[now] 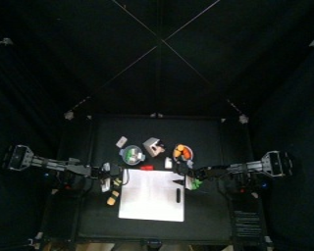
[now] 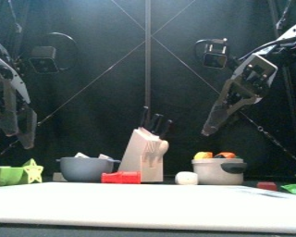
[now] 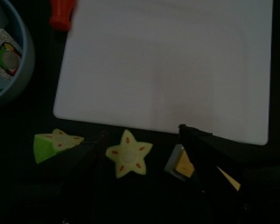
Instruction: Grab egg sushi
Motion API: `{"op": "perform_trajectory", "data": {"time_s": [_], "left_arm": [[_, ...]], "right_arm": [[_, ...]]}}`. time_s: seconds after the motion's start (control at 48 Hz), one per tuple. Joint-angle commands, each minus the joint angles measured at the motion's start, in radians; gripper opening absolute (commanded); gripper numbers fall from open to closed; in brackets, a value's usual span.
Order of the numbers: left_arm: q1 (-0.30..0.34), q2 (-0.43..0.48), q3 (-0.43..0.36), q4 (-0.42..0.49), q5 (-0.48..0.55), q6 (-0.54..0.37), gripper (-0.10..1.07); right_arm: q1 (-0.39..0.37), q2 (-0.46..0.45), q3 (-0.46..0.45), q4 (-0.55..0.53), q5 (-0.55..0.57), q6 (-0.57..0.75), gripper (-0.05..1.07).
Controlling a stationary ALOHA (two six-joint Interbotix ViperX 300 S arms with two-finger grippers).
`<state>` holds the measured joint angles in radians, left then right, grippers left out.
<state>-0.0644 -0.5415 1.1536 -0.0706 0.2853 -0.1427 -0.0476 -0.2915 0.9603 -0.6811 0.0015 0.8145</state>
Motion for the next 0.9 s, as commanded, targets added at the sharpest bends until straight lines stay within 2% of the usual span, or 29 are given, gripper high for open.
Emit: {"op": "perform_trajectory", "data": {"time_s": [0.0, 0.875], "left_arm": [[-0.005, -0.002, -0.011, -0.011, -0.003, 0.002, 0.98], [-0.038, -0.002, -0.026, -0.012, 0.000, 0.002, 0.98]], "right_arm": [[-0.006, -0.011, -0.023, 0.003, -0.003, 0.000, 0.88], [-0.005, -0.011, -0.023, 0.003, -0.003, 0.000, 0.88]]}}
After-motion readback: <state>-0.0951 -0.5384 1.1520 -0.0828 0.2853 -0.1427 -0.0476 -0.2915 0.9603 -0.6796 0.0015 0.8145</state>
